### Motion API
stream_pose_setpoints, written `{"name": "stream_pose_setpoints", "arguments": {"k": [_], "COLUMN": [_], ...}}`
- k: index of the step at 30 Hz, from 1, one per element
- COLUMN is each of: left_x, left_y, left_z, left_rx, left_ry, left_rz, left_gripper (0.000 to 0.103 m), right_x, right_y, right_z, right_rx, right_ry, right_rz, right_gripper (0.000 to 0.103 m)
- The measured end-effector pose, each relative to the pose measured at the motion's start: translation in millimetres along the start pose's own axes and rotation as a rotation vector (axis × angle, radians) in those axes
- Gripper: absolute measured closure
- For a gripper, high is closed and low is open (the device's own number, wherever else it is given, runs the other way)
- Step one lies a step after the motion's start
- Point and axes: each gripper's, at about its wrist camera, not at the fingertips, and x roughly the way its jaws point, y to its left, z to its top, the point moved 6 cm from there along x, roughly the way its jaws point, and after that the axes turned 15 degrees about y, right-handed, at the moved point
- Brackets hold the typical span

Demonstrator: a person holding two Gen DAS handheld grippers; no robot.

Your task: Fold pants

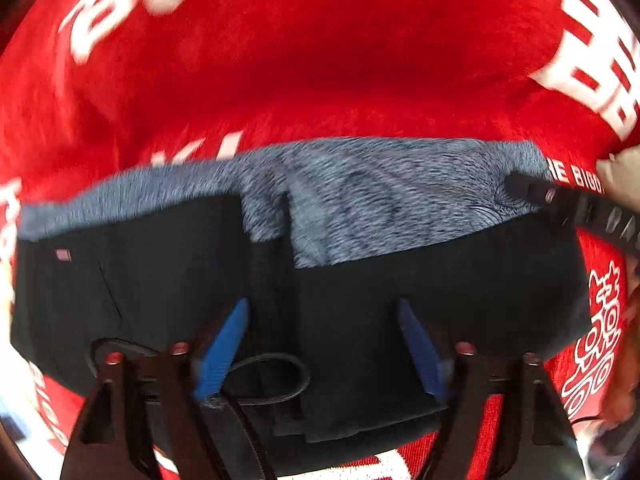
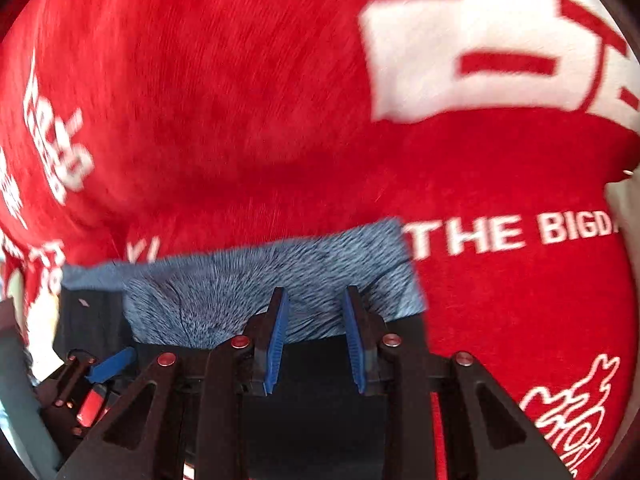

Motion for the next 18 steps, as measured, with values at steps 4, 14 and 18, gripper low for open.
{"name": "stream_pose_setpoints", "arguments": {"k": [4,14,18], "left_x": [3.2,-6.3,-14.6], "left_y": [13.1,41.8,58.1], "left_z": [-3.9,-17.7,-31.9], "left_rx": [-0.029,-0.084,-0.109], "left_ry": [0.010,0.033,0.037], "left_rz": [-0.036,-0.032,-0.036], "left_gripper": [0.013,0.013,0.013], "right_x": [3.9,-7.1,-12.0], "right_y": [15.3,20.8,27.0], "right_z": [-7.1,-49.1,-73.1], "right_rx": [-0.070,-0.072,-0.077], "right_ry": [-0.048,0.031,0.053], "right_rz": [-0.082,-0.035,-0.026], "right_gripper": [0.070,0.065,0.052]}}
